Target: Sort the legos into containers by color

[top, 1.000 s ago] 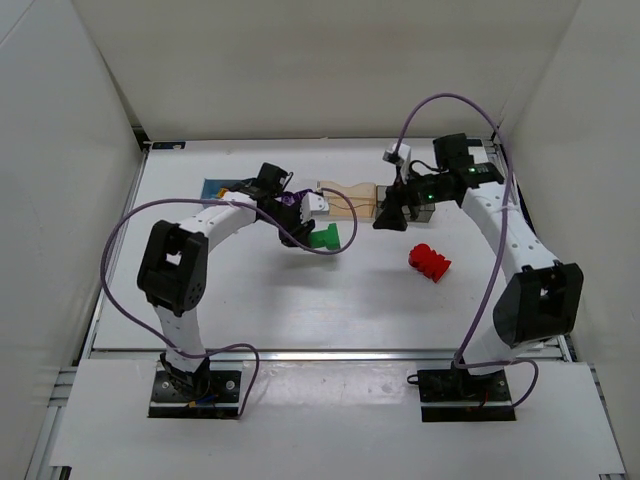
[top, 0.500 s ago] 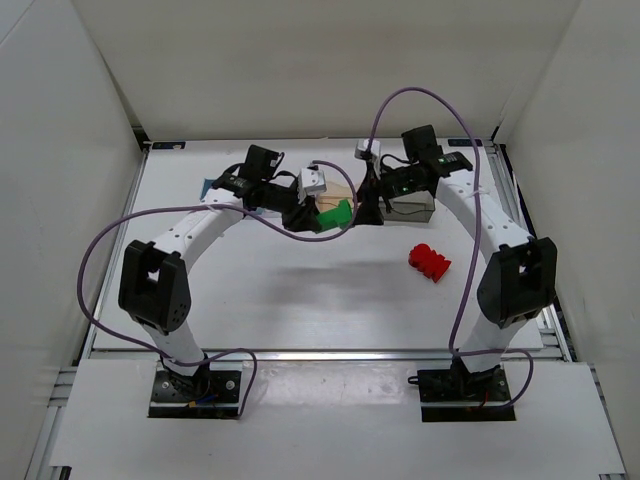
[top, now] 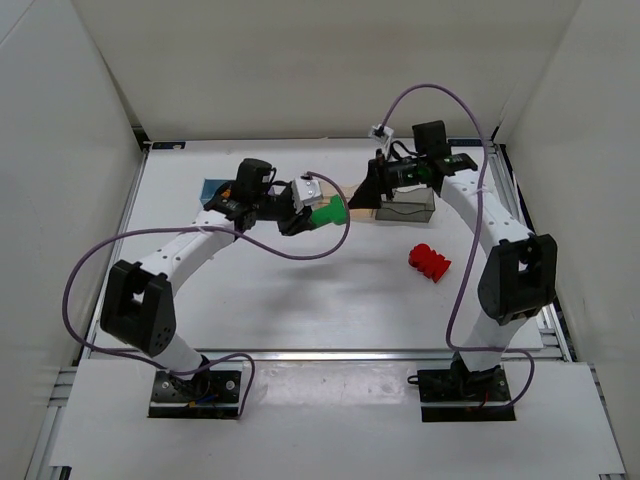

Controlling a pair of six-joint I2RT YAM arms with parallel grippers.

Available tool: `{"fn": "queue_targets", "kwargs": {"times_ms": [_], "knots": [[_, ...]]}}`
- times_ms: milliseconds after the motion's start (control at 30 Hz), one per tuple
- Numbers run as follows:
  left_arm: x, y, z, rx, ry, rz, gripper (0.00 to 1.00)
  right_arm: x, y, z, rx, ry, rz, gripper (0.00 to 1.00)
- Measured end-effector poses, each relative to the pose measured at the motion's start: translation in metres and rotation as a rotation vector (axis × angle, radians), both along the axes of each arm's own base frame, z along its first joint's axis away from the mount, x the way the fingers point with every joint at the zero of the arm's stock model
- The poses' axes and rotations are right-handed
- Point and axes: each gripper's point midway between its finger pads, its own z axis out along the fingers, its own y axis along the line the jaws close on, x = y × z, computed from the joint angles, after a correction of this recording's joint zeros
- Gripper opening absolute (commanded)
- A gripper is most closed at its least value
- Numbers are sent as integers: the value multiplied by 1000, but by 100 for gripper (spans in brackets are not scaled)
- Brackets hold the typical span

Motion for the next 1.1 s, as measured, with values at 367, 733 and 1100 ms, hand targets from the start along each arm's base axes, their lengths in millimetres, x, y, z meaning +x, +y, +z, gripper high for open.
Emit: {"fn": "queue_targets", "kwargs": {"times_ms": [367, 733, 1100], "knots": [[29, 3, 29, -25, -224, 137, 26, 27, -17, -1, 152, 437, -195, 84], [32, -3, 37, -39, -269, 137, 26, 22, -4, 9, 195, 502, -143, 87], [24, -14, 38, -44, -273, 105, 26, 26, 16, 1, 183, 505, -96, 86]]}}
